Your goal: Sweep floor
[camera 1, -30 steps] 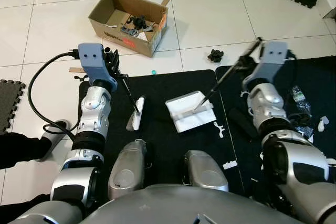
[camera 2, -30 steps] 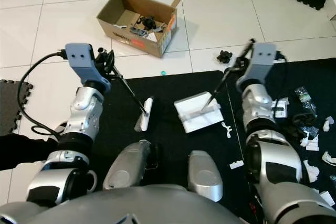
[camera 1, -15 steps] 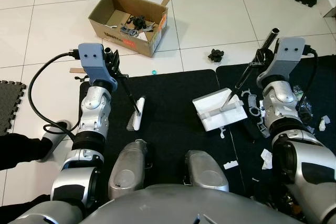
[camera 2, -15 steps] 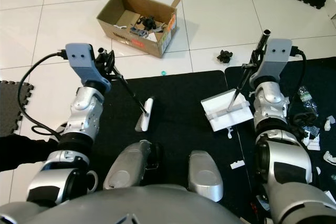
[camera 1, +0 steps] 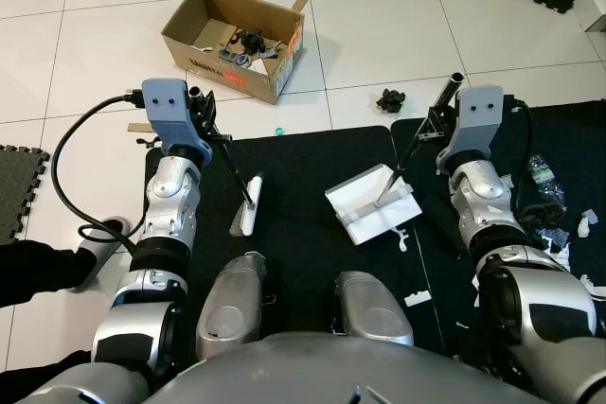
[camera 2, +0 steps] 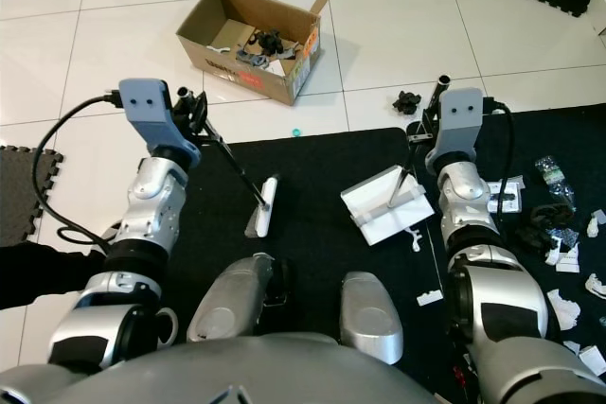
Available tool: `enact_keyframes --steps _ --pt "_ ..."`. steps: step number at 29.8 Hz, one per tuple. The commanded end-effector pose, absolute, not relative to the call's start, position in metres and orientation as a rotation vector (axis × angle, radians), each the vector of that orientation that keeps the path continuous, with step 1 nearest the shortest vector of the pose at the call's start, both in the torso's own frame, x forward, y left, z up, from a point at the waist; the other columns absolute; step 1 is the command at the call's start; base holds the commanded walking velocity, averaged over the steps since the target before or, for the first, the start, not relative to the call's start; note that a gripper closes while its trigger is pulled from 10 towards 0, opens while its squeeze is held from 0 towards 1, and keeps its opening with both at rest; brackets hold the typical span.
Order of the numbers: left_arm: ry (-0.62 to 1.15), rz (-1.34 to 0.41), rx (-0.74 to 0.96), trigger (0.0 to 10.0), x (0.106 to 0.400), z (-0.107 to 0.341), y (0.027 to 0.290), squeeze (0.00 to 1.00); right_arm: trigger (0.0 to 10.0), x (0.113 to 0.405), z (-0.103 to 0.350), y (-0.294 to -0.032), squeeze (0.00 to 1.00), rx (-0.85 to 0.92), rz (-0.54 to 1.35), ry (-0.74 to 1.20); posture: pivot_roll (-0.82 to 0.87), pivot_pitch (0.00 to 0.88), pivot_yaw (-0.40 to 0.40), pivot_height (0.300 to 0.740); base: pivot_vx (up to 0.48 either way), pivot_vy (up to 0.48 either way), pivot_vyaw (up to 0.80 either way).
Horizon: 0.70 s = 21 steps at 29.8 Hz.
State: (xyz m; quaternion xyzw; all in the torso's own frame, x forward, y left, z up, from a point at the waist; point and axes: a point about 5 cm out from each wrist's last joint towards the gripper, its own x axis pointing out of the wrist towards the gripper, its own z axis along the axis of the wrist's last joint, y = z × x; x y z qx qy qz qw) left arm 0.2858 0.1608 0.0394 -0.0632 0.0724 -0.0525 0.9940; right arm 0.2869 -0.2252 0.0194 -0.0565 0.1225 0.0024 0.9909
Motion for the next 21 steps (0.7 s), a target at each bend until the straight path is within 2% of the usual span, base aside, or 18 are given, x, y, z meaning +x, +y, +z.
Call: enact_keyframes --steps 1,6,11,17,21 --pt "0.229 -0.132 -0.179 10.0 0.276 0.022 0.147 0.00 10.0 0.274 0.001 -0.213 0.00 -0.082 0.026 0.317 0.03 0.000 0.032 0.740 0.000 0.000 0.00" --pt "0.271 -0.118 -0.168 10.0 0.268 0.010 0.153 0.00 10.0 0.263 -0.014 -0.197 0.00 -0.019 0.070 0.387 0.03 0.000 0.031 0.740 0.000 0.000 0.00" --pt "0.288 -0.113 -0.164 10.0 0.263 0.006 0.156 0.00 10.0 0.260 -0.018 -0.191 0.00 -0.006 0.101 0.407 0.03 0.000 0.028 0.740 0.000 0.000 0.00" --pt "0.347 -0.032 -0.083 10.0 0.242 -0.013 0.183 0.00 10.0 0.252 -0.026 -0.180 0.00 0.038 0.145 0.435 0.04 0.000 0.019 0.740 0.000 0.000 0.00" --pt "0.349 -0.018 -0.054 10.0 0.240 -0.013 0.189 0.00 10.0 0.256 -0.022 -0.183 0.00 0.070 0.115 0.414 0.04 0.000 0.017 0.740 0.000 0.000 0.00"
